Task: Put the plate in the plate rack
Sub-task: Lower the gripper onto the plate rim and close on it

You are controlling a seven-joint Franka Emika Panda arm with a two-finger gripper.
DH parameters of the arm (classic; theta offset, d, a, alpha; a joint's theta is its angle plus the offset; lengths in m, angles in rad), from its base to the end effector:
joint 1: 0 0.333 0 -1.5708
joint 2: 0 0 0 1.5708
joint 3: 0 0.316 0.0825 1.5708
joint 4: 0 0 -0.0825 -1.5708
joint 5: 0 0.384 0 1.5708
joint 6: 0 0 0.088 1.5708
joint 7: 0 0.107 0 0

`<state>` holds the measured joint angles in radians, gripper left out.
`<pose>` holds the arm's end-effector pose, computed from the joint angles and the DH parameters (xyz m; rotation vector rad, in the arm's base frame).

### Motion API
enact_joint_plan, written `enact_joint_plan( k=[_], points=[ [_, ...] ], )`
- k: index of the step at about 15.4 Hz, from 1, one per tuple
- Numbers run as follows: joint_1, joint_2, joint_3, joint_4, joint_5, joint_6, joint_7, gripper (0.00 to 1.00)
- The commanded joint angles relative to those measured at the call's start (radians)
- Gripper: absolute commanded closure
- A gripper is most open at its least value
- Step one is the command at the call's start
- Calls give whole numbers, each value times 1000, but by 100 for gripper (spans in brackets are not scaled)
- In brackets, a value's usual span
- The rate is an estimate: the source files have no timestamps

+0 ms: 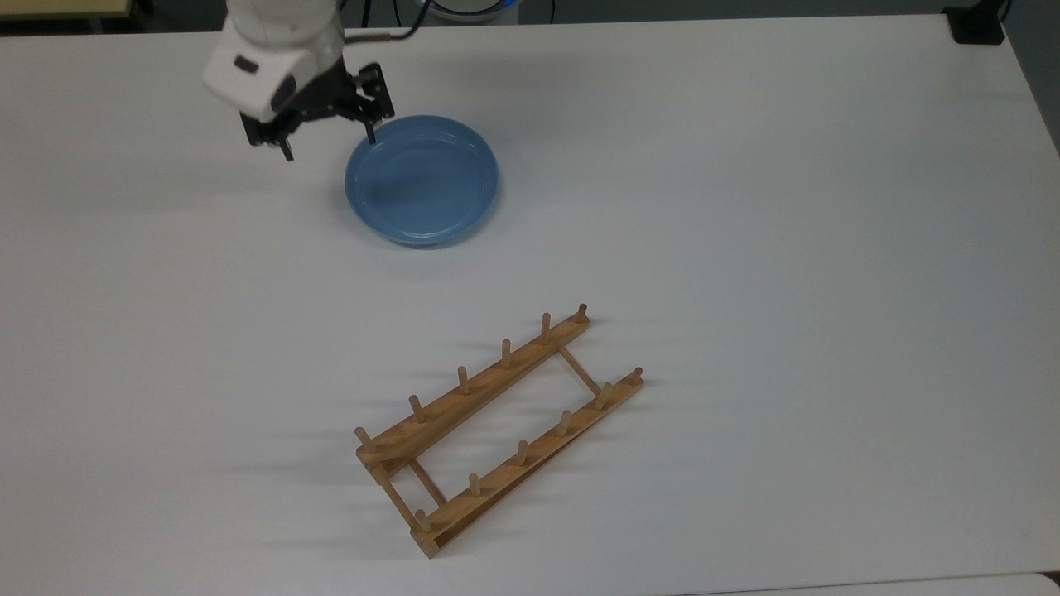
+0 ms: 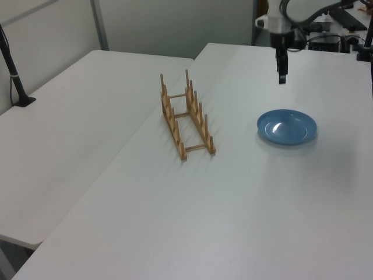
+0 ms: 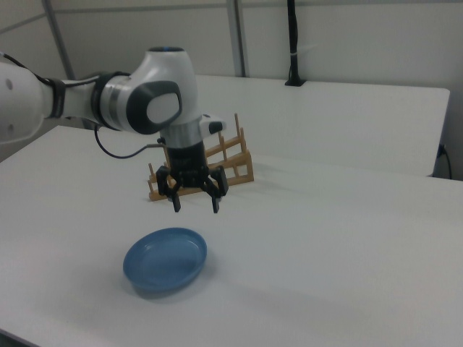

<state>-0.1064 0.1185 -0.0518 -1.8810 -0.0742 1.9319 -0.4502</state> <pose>0.5755 -0.0961 0.4400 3.0481 0.4930 -0.1340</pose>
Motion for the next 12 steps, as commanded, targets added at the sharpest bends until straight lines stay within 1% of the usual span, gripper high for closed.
enact_joint_plan(
  k=[1, 2, 3, 4, 5, 6, 8, 9, 10, 12],
  points=[
    [2, 7, 0, -93, -15, 119, -16, 10],
    [-1, 15, 0, -121, -13, 166, -16, 12],
    [-4, 18, 0, -142, -15, 203, -16, 18],
    [-9, 33, -2, -156, -15, 228, -15, 25],
    [-10, 49, -2, -159, -15, 245, -12, 27],
    [-10, 64, 0, -159, -16, 255, -5, 32],
    [-10, 89, -2, -161, -16, 269, 7, 44],
    [-12, 98, -2, -161, -16, 277, 13, 48],
    [-12, 101, -2, -161, -16, 283, 18, 55],
    [-12, 105, -2, -161, -16, 294, 19, 57]
  ],
)
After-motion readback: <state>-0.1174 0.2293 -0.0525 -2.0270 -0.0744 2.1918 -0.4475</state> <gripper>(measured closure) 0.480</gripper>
